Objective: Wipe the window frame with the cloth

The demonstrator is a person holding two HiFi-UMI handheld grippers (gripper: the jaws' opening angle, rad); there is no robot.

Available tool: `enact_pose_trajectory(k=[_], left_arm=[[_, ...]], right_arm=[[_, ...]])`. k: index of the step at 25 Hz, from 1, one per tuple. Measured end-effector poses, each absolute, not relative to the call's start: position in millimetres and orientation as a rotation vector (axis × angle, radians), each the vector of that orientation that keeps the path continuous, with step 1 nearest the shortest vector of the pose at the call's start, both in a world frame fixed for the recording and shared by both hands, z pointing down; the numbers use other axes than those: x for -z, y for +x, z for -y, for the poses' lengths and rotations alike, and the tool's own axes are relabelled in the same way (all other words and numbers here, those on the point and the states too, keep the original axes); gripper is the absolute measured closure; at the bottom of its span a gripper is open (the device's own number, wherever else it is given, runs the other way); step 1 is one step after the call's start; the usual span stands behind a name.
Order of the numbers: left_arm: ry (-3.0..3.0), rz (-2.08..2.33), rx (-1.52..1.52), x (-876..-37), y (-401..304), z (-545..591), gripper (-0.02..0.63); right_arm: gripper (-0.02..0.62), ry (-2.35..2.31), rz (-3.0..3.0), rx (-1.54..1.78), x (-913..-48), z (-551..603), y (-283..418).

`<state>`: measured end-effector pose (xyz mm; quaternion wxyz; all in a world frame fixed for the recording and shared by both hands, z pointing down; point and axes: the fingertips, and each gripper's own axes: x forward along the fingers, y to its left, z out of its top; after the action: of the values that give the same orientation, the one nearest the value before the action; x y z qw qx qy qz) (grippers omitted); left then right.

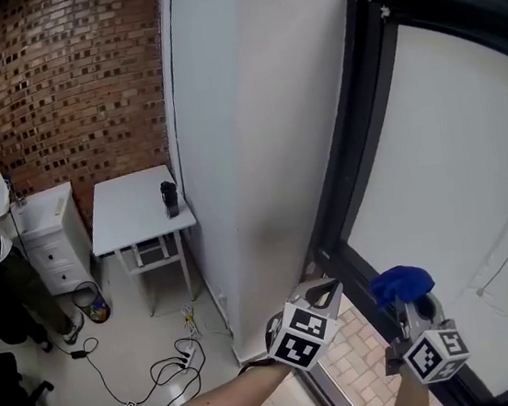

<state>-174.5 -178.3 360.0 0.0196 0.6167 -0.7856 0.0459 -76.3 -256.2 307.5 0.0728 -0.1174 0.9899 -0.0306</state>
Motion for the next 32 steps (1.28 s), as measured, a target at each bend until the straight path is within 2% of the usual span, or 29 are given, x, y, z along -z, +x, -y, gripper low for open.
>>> enact_pose_trajectory(k=[8,14,24,32], left_arm=[[1.899,2.42,-0.14,-339,-205,180,0.612],[1.978,2.408,-0.096,-302,-232,187,0.612],[2.122,2.435,-0.092,-229,-326,175,0.612],[2.246,2.377,-0.066,-199,-340,188,0.612]], right_arm=[[0.508,-0.173,-2.998,-0.028,-269,248,-132],[0.508,-0.231,-2.968,-0.082,-229,257,-163],[0.508,-0.329,-2.862,-0.159,-160,250,-267],[0.508,-0.384,-2.752,-0.301,-79,258,-301]])
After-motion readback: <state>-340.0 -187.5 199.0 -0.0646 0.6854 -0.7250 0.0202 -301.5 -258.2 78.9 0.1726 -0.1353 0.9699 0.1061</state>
